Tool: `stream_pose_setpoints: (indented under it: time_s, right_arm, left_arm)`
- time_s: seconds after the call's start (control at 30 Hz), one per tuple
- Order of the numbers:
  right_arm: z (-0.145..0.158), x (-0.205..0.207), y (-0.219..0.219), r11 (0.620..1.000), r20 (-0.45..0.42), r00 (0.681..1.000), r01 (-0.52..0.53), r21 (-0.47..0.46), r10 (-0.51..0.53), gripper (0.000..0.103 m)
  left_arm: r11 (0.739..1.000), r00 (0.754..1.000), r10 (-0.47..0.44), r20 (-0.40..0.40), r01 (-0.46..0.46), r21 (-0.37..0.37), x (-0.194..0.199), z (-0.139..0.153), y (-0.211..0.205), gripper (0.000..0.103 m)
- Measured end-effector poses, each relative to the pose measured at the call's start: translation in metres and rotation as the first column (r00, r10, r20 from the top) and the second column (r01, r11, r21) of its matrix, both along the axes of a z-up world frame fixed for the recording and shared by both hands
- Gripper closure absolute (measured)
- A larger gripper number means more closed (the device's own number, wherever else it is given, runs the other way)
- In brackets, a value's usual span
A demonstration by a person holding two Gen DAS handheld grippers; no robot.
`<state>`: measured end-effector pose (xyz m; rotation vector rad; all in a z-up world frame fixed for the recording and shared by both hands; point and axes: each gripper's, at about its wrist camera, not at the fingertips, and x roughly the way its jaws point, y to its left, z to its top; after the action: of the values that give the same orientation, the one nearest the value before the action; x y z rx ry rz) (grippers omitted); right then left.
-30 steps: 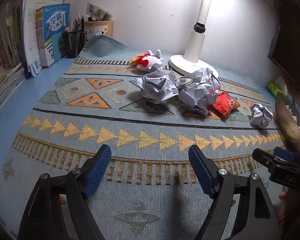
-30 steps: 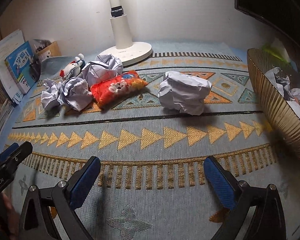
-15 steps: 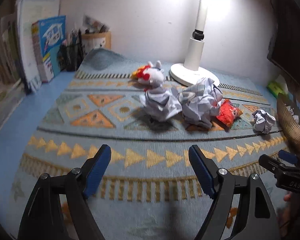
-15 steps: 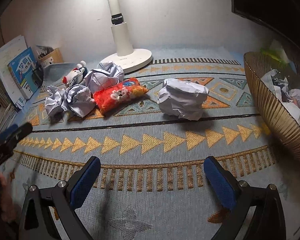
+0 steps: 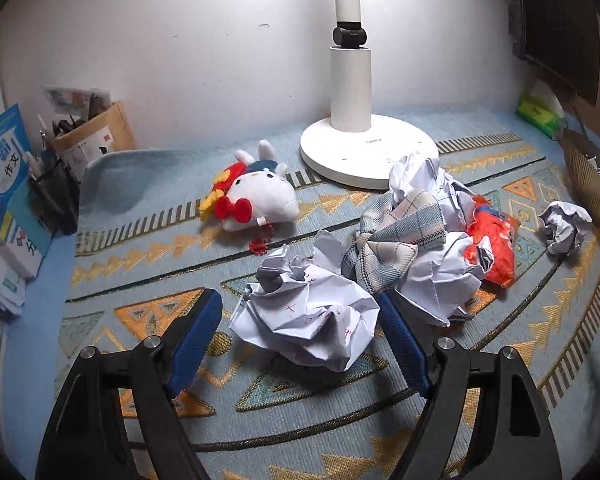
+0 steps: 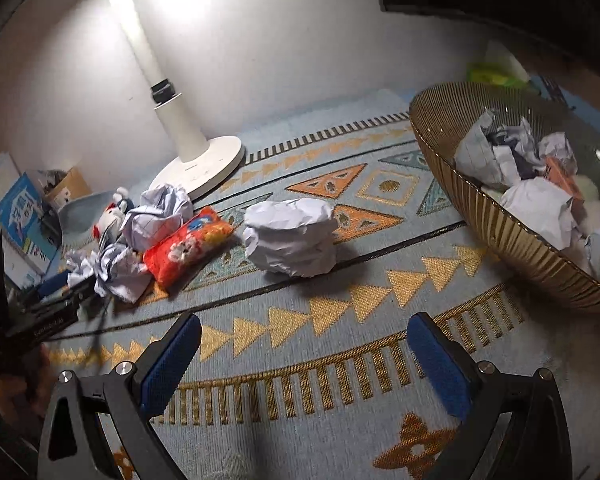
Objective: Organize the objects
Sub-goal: 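Grasp a red-marked paper ball with the left tool while the right tool grasps a white paper ball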
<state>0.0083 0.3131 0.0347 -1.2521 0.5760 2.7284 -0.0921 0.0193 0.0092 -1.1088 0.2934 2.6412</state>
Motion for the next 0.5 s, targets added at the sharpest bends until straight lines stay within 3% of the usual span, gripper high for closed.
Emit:
stream_pose_setpoints:
  time_s: [0.1,0.17,0.23,0.3,0.33,0.37,0.43,0.5]
  right_arm:
    - [-0.005,-0.024,0.001,1.0,0.064,0.998,0.018,0.014,-0.018,0.0]
    - [-0.004,-0.038,-0.008,0.999,0.071,0.997,-0.019,0.051,0.015,0.003]
    - [-0.003,-0.046,-0.014,0.998,0.048,0.998,-0.046,0.032,0.044,0.007]
    - [-0.004,-0.051,-0.017,0.998,0.024,0.998,-0.061,0.03,0.061,0.019]
    - [-0.005,-0.054,-0.02,0.997,0.024,0.997,-0.072,0.041,0.071,0.033]
    - [-0.005,-0.055,-0.022,0.995,0.021,0.998,-0.066,0.071,0.065,0.04]
    - [-0.004,-0.049,-0.025,0.994,-0.002,0.998,-0.06,0.089,0.061,0.051]
    - [0.004,-0.038,-0.031,0.988,-0.055,0.996,-0.059,0.14,0.067,0.051]
  left_arm:
    - [1.0,1.0,-0.001,0.007,0.001,0.008,0.0,-0.004,-0.002,0.024]
    - [1.0,1.0,0.005,0.005,-0.005,0.021,-0.001,-0.004,-0.004,0.024]
    - [0.999,1.0,0.006,0.013,-0.006,0.034,-0.002,-0.004,-0.006,0.024]
    - [0.999,0.999,0.016,0.029,-0.016,0.033,-0.005,-0.006,-0.007,0.024]
    - [0.999,0.999,0.016,0.032,-0.017,0.034,-0.005,-0.006,-0.007,0.025]
    - [0.999,0.999,0.017,0.027,-0.018,0.037,-0.005,-0.005,-0.008,0.026]
    - [0.999,1.0,0.016,0.017,-0.017,0.045,-0.003,-0.004,-0.008,0.033]
    - [0.998,1.0,0.007,0.003,-0.007,0.063,0.0,-0.001,-0.011,0.044]
